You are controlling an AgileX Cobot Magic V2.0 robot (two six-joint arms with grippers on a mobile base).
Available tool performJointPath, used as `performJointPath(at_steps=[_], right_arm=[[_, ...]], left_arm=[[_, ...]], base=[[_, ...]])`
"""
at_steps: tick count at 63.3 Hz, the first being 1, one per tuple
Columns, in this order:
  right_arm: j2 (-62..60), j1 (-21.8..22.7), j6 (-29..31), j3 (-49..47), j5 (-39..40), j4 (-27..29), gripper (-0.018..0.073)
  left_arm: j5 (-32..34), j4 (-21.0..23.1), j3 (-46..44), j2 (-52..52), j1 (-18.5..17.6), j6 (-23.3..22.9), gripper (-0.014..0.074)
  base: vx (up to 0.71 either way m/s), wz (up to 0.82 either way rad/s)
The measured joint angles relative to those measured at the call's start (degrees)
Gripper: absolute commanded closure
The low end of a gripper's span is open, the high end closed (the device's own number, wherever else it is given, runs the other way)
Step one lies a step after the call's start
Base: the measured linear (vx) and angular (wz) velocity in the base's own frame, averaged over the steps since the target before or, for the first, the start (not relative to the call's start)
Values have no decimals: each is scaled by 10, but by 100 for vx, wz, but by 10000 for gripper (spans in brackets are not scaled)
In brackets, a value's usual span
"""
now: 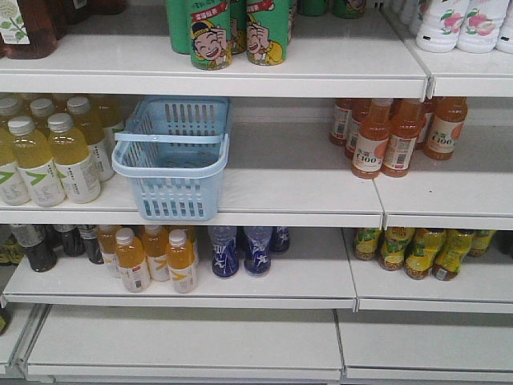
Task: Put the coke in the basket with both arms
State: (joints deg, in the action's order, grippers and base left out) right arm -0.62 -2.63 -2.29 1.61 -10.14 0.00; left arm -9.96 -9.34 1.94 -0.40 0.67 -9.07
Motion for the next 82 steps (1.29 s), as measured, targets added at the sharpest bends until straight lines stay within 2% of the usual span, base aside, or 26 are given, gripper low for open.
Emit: performJointPath(at_steps=[82], right_arm=[[0,0,0,0,0,0,564]], left_arm=[[0,0,0,0,0,0,602]], base=[[0,0]])
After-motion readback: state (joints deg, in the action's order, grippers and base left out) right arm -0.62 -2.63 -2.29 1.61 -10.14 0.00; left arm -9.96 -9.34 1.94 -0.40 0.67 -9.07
